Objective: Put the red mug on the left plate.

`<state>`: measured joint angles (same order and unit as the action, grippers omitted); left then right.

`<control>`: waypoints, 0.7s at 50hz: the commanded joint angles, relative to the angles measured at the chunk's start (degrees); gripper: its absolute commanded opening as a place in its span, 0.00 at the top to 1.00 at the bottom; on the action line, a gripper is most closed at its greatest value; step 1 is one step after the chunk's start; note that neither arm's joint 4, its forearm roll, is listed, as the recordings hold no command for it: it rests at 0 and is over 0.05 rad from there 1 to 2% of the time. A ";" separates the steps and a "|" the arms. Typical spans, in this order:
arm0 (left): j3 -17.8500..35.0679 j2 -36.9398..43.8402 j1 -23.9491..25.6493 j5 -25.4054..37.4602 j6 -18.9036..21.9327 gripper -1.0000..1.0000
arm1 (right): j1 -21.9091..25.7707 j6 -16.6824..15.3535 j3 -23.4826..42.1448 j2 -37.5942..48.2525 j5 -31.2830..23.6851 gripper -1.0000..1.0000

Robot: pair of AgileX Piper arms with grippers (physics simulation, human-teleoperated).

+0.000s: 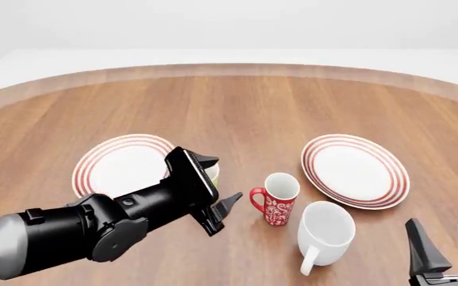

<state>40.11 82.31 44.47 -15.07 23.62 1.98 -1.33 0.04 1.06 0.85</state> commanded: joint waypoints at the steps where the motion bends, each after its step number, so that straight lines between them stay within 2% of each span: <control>1: 1.40 4.07 1.29 -0.80 0.75 0.00 | 0.21 -0.42 0.01 -0.20 -0.24 0.00; 18: 3.54 10.46 2.56 -1.86 1.97 0.00 | 0.40 -0.94 -0.03 1.21 1.15 0.00; 35: 5.78 14.44 3.18 -1.89 3.31 0.00 | 0.28 -1.17 -0.01 0.10 -0.22 0.00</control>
<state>44.56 94.19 47.50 -16.74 26.01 2.32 -2.36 0.03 1.36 0.90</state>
